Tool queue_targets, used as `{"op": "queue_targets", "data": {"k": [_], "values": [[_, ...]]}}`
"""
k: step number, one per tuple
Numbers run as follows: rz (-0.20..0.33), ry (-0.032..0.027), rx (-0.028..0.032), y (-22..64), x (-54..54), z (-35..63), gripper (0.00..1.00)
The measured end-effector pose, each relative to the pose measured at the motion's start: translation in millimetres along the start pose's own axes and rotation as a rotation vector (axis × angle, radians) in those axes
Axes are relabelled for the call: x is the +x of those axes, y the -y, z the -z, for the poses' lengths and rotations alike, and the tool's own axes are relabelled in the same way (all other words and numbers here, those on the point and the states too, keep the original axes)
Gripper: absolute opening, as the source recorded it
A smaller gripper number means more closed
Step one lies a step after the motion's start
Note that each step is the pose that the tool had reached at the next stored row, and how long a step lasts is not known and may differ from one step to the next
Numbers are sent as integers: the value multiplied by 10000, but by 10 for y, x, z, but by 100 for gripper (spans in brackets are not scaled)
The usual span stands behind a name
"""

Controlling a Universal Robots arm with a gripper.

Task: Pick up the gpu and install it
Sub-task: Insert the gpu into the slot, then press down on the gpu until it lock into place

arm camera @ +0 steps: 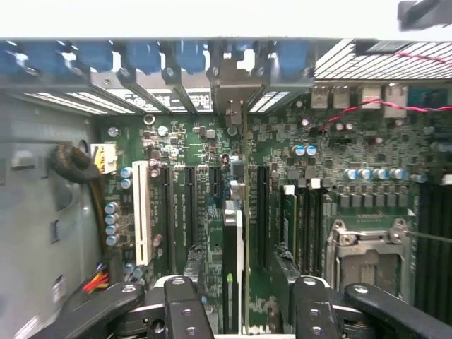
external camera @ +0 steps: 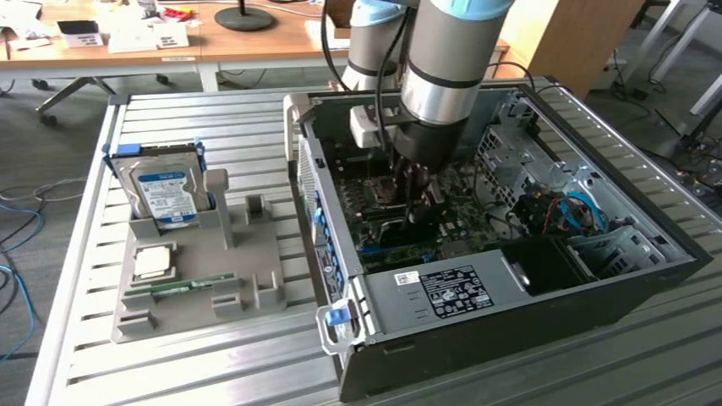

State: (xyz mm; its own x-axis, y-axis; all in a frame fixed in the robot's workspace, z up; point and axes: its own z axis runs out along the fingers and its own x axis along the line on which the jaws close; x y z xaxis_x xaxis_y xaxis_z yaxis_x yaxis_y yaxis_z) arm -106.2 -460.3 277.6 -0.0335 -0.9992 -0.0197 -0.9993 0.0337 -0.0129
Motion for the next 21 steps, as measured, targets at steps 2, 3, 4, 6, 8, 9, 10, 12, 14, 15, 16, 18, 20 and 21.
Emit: {"op": "queue_targets", "data": {"k": [2,3,4,6,8,9,10,12,14,15,16,18,20,21], "values": [[0,0,0,1,-2,82,52],[0,0,1,2,-3,121,52],[0,1,2,2,-3,159,52],[1,1,5,3,-5,227,52],[1,0,6,4,-6,290,52],[0,1,7,4,-6,319,52],[1,0,7,5,-7,348,52],[1,1,8,5,-8,394,52],[1,0,9,6,-8,427,52],[1,0,9,6,-9,438,52],[1,1,10,6,-9,448,52],[1,3,11,6,-9,451,52],[1,1,10,6,-9,453,52],[1,1,10,6,-9,453,52]]}}
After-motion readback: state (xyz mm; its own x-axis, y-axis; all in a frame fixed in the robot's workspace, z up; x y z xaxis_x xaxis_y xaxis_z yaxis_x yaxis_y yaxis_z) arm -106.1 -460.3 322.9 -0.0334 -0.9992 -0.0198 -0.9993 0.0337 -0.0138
